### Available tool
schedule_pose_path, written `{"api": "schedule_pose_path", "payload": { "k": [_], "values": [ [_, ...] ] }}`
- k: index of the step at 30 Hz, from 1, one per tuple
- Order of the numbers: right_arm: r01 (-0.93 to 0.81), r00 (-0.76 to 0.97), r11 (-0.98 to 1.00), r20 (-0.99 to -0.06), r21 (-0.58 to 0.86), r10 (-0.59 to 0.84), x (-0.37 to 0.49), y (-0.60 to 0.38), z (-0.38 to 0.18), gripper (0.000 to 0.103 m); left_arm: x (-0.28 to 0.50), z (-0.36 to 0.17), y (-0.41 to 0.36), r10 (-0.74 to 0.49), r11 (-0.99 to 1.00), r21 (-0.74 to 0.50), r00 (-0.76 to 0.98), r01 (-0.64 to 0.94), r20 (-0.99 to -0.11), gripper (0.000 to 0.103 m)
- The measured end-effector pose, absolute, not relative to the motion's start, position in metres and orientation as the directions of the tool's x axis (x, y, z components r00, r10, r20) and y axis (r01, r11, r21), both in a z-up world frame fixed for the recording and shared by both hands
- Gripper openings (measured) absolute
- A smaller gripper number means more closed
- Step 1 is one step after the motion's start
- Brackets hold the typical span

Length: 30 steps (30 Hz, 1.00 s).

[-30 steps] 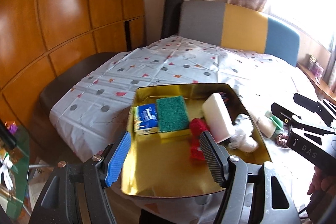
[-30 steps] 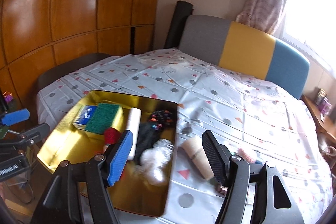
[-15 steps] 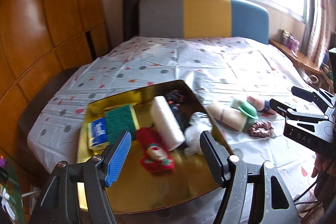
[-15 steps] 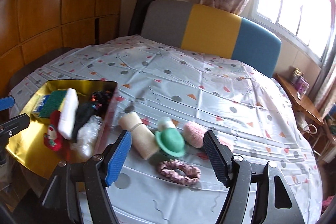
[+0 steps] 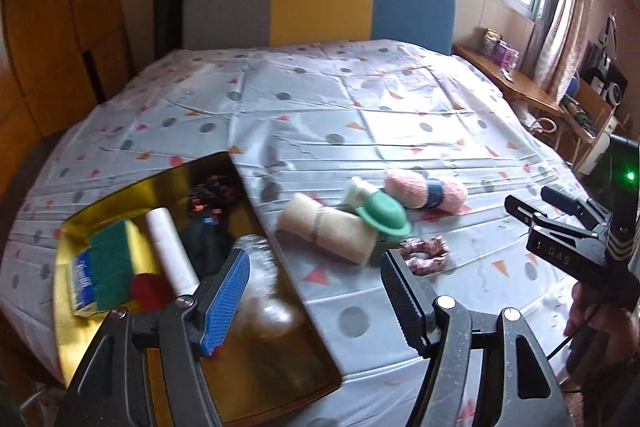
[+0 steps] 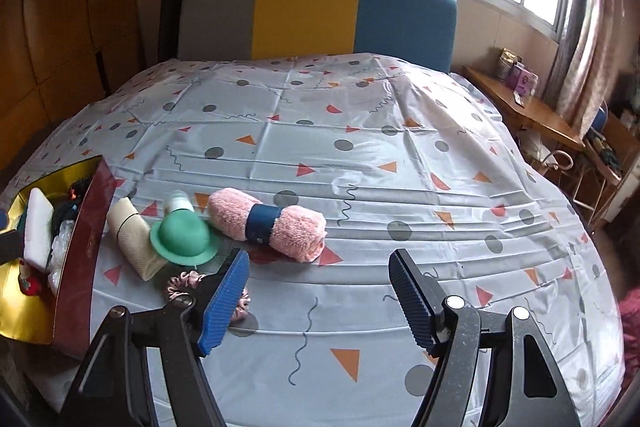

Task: Organize soft objects
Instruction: 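Move both tools back from the tray toward the remaining soft items, then grasp the beige rolled mesh bandage with the left tool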

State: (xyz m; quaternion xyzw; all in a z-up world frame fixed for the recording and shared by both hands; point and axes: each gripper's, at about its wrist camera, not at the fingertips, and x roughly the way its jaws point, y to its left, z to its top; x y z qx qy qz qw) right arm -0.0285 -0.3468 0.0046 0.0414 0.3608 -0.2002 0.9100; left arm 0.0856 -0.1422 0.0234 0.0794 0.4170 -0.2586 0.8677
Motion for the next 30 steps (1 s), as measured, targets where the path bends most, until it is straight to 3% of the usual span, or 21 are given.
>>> {"api": "schedule_pose_path", "payload": {
  "k": [5,8,14,21,30],
  "values": [
    [0.413,0.664,0.911,-0.678,-0.017,-0.314,-0.031,-0.36,0.004,0.076,0.117,-0.001,-0.181,-0.387,0.857,-0.169,0.391,0.487,-0.835,0.069],
    [0.409,0.671,0.912,-0.676,-0.006,-0.305,-0.032,-0.361,0.006,0.076,0.143,-0.022,-0.191,-0.416,0.873,-0.297,0.272,0.386,-0.868,0.069],
    [0.403,0.681,0.915,-0.673,0.015,-0.289,-0.034,-0.364,0.009,0.078,0.184,-0.051,-0.194,-0.424,0.903,-0.405,0.14,0.145,-0.895,0.069],
    [0.415,0.68,0.908,-0.681,0.052,-0.272,-0.036,-0.371,0.01,0.078,0.201,-0.068,-0.199,-0.361,0.933,-0.357,0.135,0.055,-0.923,0.069],
    [0.412,0.678,0.909,-0.687,0.061,-0.261,-0.036,-0.372,0.009,0.079,0.222,-0.07,-0.221,-0.245,0.967,-0.22,0.224,0.132,-0.943,0.068]
  ]
}}
